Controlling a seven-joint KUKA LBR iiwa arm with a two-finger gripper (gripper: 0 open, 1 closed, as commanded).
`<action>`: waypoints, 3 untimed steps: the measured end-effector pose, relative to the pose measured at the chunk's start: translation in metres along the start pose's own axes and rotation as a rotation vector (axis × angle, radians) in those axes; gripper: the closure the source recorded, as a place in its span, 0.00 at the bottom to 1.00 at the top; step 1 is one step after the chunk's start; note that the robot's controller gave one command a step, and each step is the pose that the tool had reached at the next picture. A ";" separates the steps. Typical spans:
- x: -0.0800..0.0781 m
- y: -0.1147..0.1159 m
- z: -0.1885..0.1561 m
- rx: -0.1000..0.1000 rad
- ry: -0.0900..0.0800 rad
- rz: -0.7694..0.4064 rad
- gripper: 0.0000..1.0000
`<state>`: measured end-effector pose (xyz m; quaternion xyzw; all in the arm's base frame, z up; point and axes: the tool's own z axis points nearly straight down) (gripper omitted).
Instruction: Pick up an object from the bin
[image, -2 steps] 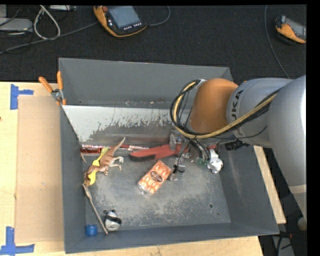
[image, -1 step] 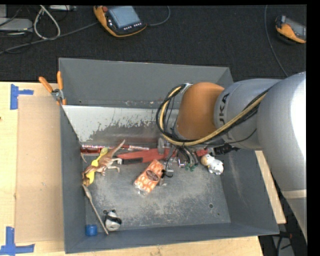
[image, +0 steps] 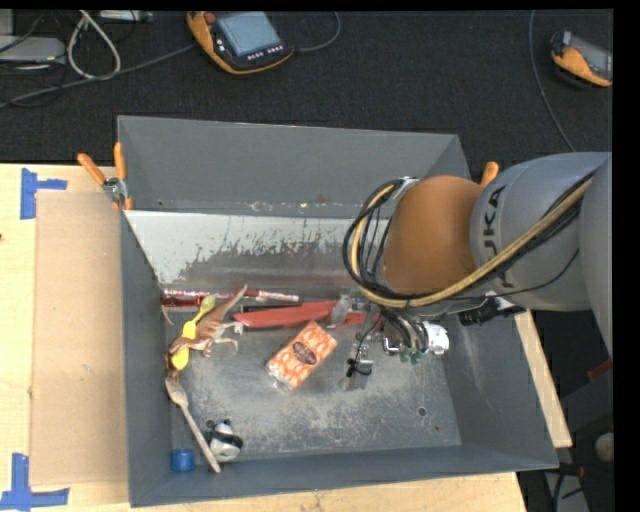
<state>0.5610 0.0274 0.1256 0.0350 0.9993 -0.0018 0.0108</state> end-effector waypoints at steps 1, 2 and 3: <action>-0.038 0.041 0.021 -0.005 0.000 -0.193 0.00; -0.042 0.051 0.029 -0.001 -0.009 -0.154 1.00; -0.042 0.051 0.029 0.000 -0.008 -0.155 1.00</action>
Offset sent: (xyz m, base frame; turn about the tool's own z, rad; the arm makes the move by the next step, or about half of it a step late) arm 0.0460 0.0465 -0.0283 -0.1514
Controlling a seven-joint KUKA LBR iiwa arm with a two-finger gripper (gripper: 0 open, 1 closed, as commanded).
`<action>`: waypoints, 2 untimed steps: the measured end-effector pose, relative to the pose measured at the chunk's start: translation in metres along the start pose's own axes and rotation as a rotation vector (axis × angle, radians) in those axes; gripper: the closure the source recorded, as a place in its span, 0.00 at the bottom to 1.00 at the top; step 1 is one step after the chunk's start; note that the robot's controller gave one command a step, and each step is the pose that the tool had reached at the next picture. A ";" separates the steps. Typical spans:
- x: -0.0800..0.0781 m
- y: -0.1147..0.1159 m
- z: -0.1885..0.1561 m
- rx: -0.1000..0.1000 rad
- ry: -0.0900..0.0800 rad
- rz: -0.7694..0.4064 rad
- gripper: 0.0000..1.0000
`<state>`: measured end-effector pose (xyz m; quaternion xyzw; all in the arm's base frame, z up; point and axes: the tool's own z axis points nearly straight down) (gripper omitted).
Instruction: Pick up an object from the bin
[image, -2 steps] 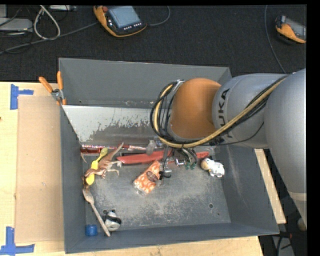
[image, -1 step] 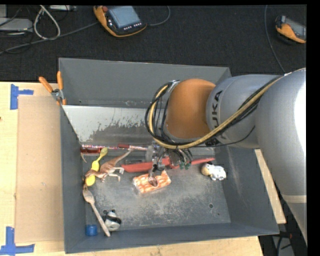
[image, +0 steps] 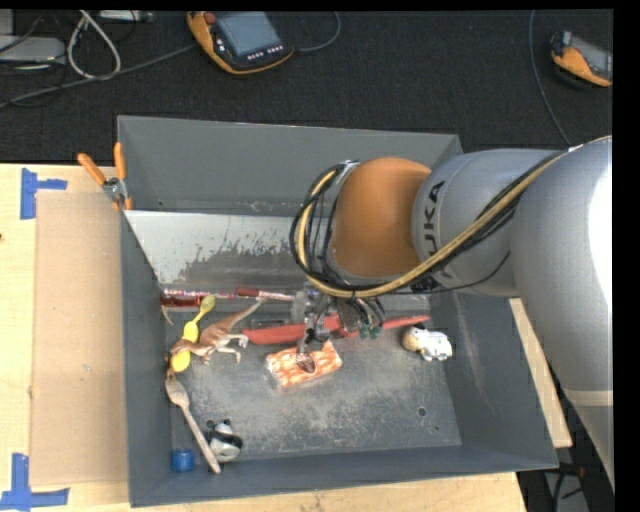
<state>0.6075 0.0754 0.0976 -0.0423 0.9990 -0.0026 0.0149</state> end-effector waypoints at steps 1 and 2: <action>0.015 -0.016 -0.056 0.000 0.010 -0.008 1.00; 0.006 -0.024 -0.041 -0.001 0.001 -0.245 1.00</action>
Offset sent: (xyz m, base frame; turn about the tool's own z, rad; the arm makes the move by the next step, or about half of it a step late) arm 0.0045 -0.0344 -0.0276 -0.6229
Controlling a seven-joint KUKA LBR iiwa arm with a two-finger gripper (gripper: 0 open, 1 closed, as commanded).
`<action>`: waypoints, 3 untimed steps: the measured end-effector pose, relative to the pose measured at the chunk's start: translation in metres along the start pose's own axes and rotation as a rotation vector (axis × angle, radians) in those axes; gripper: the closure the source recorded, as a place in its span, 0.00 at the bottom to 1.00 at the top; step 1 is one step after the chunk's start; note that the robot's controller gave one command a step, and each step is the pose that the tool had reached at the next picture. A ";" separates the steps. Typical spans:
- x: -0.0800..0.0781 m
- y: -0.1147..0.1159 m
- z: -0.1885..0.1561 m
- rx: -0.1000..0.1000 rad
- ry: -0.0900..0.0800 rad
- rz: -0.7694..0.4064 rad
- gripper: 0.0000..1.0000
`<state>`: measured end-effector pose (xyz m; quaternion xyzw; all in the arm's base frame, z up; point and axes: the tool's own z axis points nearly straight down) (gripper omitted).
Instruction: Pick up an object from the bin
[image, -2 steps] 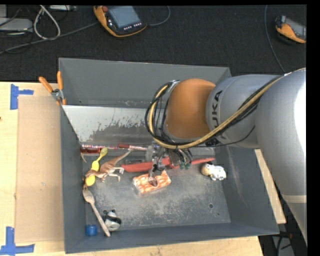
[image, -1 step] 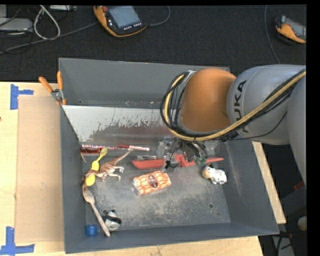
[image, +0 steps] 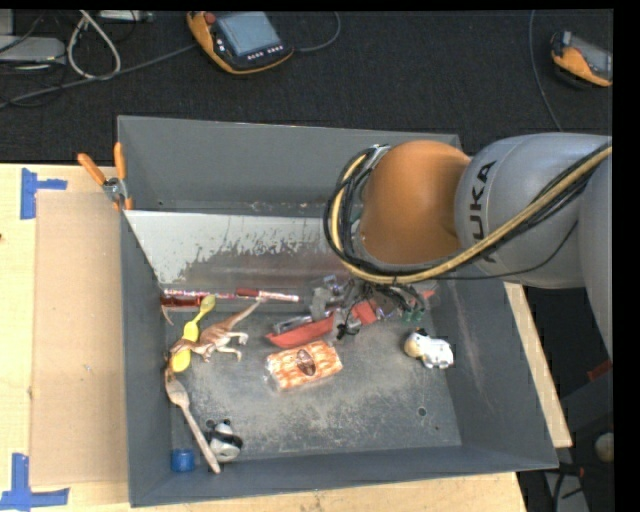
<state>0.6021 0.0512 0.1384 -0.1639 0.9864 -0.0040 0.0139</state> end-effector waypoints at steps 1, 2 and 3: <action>-0.002 -0.018 0.042 -0.002 -0.009 -0.094 1.00; 0.021 -0.050 0.053 -0.023 -0.013 -0.130 1.00; 0.021 -0.050 0.052 -0.020 -0.009 -0.279 1.00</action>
Offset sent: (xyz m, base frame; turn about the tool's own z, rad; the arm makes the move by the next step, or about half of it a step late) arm -0.0136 -0.1095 -0.0684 -0.3000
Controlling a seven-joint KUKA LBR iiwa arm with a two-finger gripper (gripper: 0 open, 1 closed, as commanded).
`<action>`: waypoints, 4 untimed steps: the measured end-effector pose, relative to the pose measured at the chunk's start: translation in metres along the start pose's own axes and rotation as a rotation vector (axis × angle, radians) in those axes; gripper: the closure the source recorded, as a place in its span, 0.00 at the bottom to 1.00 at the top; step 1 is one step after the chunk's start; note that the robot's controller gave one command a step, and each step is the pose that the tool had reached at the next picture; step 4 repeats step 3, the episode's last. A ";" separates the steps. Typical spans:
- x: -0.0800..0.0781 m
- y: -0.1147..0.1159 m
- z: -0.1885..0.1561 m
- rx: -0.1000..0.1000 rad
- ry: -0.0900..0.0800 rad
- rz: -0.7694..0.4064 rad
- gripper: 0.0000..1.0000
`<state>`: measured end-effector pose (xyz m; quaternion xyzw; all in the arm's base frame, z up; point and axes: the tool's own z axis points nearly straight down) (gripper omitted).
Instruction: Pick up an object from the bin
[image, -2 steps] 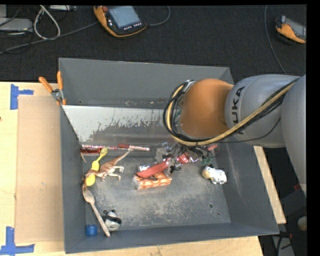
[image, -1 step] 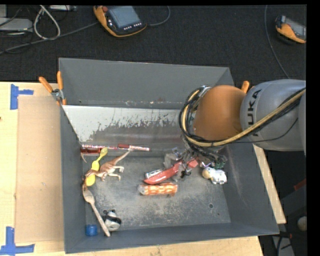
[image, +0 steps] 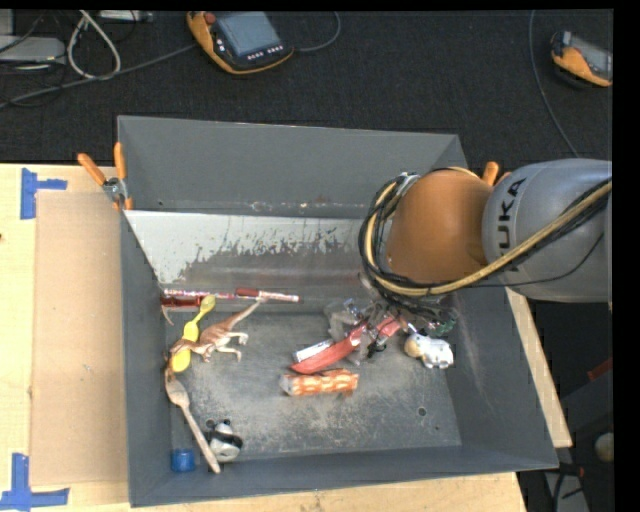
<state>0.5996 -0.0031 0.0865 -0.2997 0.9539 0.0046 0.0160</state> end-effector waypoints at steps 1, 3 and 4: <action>0.002 0.000 -0.003 -0.007 0.007 -0.157 1.00; 0.022 -0.018 -0.142 -0.012 0.010 -0.410 1.00; 0.022 -0.018 -0.142 -0.012 0.010 -0.410 1.00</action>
Offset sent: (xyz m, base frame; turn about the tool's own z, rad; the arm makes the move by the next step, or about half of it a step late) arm 0.0085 -0.0584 0.1399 -0.2109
